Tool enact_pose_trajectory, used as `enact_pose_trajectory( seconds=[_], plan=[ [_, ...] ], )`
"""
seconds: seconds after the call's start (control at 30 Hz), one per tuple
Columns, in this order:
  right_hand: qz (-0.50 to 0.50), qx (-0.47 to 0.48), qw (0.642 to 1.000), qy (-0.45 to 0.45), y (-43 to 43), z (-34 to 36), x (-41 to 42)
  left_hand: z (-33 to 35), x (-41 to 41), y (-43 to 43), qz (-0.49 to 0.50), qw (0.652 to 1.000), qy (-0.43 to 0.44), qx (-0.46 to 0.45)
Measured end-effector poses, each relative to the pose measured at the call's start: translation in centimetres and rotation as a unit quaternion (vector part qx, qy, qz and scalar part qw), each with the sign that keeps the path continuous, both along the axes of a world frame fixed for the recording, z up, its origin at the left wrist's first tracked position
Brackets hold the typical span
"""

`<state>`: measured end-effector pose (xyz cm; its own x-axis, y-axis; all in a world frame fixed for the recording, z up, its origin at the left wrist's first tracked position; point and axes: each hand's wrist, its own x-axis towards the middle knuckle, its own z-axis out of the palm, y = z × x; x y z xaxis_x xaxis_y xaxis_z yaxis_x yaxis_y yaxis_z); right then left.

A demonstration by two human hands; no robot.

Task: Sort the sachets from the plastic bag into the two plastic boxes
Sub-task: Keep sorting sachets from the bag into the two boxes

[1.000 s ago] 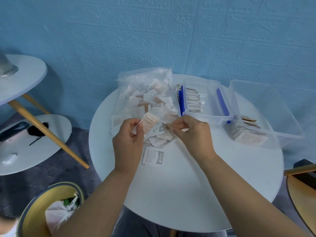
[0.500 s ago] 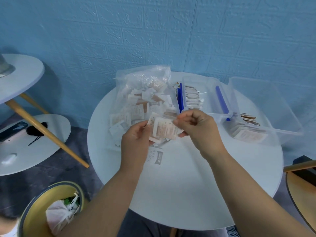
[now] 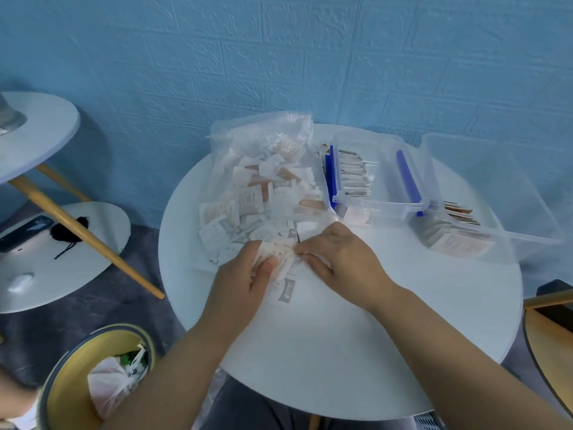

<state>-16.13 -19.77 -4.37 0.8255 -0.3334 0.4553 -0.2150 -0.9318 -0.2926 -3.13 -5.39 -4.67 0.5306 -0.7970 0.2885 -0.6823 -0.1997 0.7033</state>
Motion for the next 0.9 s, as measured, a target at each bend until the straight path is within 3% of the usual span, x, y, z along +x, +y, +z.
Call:
enact_pose_trajectory(
  seconds=[0.17, 0.37, 0.5, 0.67, 0.8, 0.9],
  plan=[
    [-0.017, -0.07, 0.997, 0.022, -1.1, -1.0, -0.1, -0.2, 1.0, 0.3, -0.02, 0.993, -0.118, 0.008],
    [-0.126, 0.043, 0.99, -0.033, -0.5, -1.0, 1.0, 0.8, 1.1, -1.5, 0.044, 0.994, -0.074, -0.068],
    [-0.166, 0.096, 0.98, 0.061, -0.7, -0.5, 2.2, 0.7, 0.5, -3.6, 0.09, 0.991, -0.019, -0.098],
    [-0.169, 0.086, 0.977, 0.097, -0.7, -0.2, 2.9, 0.3, 0.6, -3.7, 0.06, 0.99, -0.028, -0.125],
    [-0.152, 0.035, 0.986, 0.064, -1.2, -0.9, 2.9, -0.3, 0.5, -3.8, 0.007, 0.991, -0.105, -0.083],
    [-0.127, 0.001, 0.992, 0.006, -1.1, -1.1, 2.8, -0.4, 0.6, -4.1, 0.043, 0.99, -0.112, -0.072]
  ],
)
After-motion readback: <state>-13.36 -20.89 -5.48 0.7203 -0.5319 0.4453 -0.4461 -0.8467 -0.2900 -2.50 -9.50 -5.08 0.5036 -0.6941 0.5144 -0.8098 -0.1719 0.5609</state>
